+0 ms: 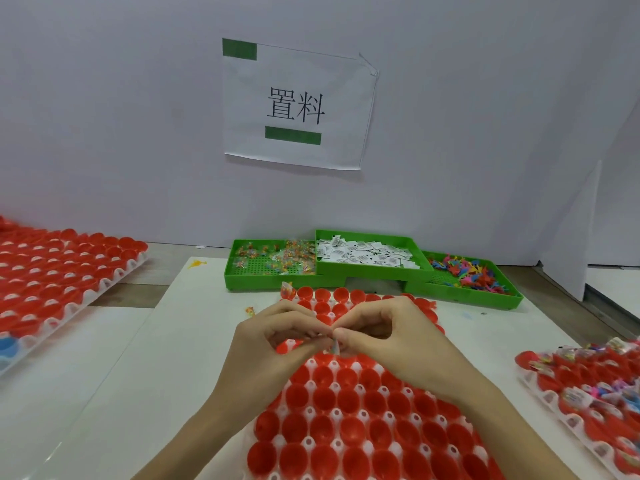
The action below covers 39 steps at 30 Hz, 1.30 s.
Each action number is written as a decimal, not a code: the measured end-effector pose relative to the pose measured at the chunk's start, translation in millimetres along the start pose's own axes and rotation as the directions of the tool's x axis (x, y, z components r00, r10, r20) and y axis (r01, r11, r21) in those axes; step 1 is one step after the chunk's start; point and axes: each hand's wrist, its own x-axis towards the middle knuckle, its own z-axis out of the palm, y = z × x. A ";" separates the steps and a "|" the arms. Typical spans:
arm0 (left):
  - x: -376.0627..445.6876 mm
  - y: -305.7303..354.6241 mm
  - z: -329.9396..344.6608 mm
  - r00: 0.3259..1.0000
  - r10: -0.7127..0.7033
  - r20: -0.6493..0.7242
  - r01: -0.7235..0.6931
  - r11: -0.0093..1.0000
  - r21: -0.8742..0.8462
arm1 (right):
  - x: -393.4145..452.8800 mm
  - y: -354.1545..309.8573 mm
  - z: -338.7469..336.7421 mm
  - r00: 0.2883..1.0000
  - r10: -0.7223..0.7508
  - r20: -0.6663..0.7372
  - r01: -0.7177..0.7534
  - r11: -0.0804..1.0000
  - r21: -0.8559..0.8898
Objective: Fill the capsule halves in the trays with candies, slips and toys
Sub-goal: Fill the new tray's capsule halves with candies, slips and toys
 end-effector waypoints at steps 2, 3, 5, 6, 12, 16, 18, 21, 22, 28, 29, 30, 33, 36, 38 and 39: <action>-0.7 -0.8 0.4 1.000 -0.002 -0.026 0.002 1.000 -0.005 | 3.5 -0.1 1.0 1.000 0.000 0.030 0.000 1.000 -0.019; -0.7 -1.0 0.6 0.999 -0.003 -0.041 0.003 1.000 -0.014 | 6.3 0.1 0.8 0.999 0.002 0.034 -0.001 0.999 -0.032; -0.9 -0.7 0.7 0.998 -0.008 -0.067 0.006 0.999 -0.033 | 13.9 0.2 -1.3 0.999 0.009 0.053 -0.006 0.999 -0.042; -0.3 -0.3 0.4 0.997 -0.024 -0.076 0.021 0.999 -0.047 | 18.8 0.2 -3.4 0.997 0.011 0.073 -0.008 0.999 -0.039; 8.4 -14.5 -10.8 0.981 -0.164 -0.102 0.173 0.981 0.090 | 60.6 17.9 -18.0 0.998 0.064 0.010 -0.061 0.984 -0.165; 13.1 -36.8 -18.9 0.962 -0.239 0.129 0.139 0.842 0.521 | 97.4 35.7 -11.9 0.985 0.095 -0.143 -0.104 0.993 -0.060; 14.6 -47.1 -18.6 0.932 -0.302 0.200 0.137 0.806 0.576 | 113.7 41.9 -4.3 0.972 0.155 -0.176 -0.152 0.988 0.033; 15.8 -58.0 -16.6 0.928 -0.291 0.231 0.102 0.798 0.594 | 132.6 50.9 6.4 0.966 0.167 -0.199 -0.181 0.982 -0.053; 15.9 -60.5 -16.5 0.931 -0.288 0.225 0.106 0.803 0.587 | 136.7 52.8 9.7 0.969 0.155 -0.195 -0.179 0.977 -0.113; 16.2 -65.3 -14.8 0.938 -0.241 0.248 0.017 0.749 0.663 | 150.2 53.2 19.5 0.989 0.103 -0.110 -0.141 0.888 -0.439; 16.4 -65.4 -14.6 0.940 -0.235 0.248 0.009 0.743 0.670 | 152.0 52.0 18.9 0.990 0.116 -0.084 -0.142 0.873 -0.466; 16.5 -65.2 -14.7 0.940 -0.231 0.250 0.002 0.739 0.674 | 153.8 51.1 18.4 0.989 0.135 -0.064 -0.149 0.862 -0.485; 16.7 -64.4 -14.6 0.943 -0.217 0.253 -0.015 0.732 0.682 | 160.1 47.4 20.2 0.978 0.207 -0.036 -0.196 0.838 -0.509; 16.4 -62.9 -14.2 0.940 -0.224 0.257 -0.011 0.733 0.680 | 164.9 39.7 17.4 0.956 0.292 0.015 -0.241 0.817 -0.524; 16.1 -62.2 -14.2 0.938 -0.227 0.262 -0.011 0.736 0.677 | 165.2 35.3 9.3 0.942 0.326 0.081 -0.243 0.827 -0.507; 16.0 -61.9 -14.3 0.938 -0.227 0.262 -0.011 0.737 0.676 | 164.9 34.1 5.4 0.940 0.325 0.107 -0.230 0.831 -0.506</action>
